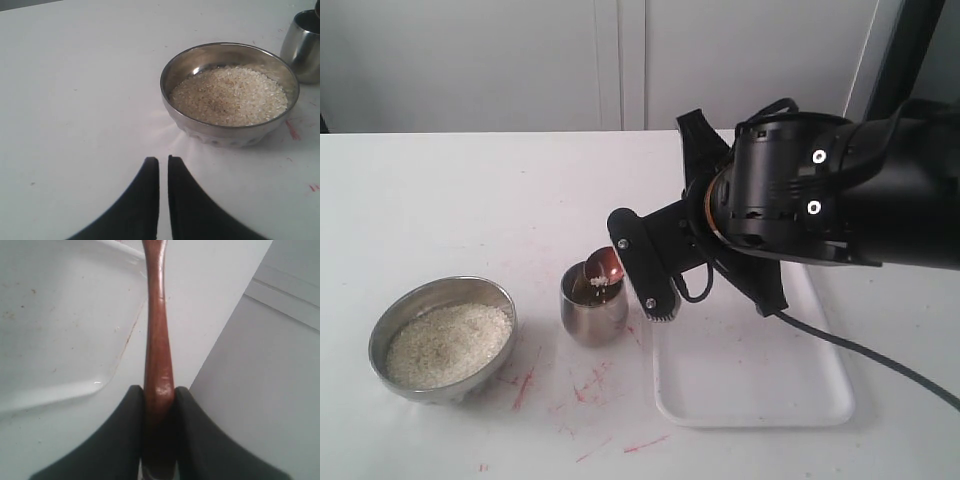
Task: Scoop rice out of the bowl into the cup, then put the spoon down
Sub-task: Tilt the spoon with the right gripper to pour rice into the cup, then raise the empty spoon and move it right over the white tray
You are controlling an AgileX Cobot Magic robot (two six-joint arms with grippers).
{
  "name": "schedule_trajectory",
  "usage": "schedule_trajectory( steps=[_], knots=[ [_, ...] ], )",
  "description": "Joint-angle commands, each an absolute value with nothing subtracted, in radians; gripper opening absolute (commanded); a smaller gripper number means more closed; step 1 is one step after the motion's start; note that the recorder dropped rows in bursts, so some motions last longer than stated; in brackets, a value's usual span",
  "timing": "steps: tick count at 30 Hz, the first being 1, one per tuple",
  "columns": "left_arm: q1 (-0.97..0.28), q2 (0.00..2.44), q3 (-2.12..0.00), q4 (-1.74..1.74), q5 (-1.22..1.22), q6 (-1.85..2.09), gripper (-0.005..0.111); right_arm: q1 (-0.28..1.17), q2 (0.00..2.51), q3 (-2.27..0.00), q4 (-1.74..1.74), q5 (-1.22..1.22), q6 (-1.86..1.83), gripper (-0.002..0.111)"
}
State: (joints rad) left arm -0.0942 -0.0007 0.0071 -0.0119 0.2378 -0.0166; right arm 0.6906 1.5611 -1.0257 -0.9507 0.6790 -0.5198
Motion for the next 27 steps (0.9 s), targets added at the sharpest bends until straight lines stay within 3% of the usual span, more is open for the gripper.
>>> schedule_trajectory(
  steps=[1, 22, 27],
  knots=[
    [-0.093, 0.0, 0.0, -0.021, 0.237, -0.019, 0.014, 0.691, 1.561, -1.022, -1.002, 0.677, -0.53, 0.001],
    [-0.093, 0.0, 0.0, -0.021, 0.237, -0.019, 0.014, 0.691, 1.561, -1.022, -1.09, 0.646, -0.529, 0.001],
    [-0.093, 0.0, 0.0, -0.021, 0.237, -0.019, 0.014, 0.691, 1.561, -1.022, -1.09, 0.637, -0.355, 0.001]
  ],
)
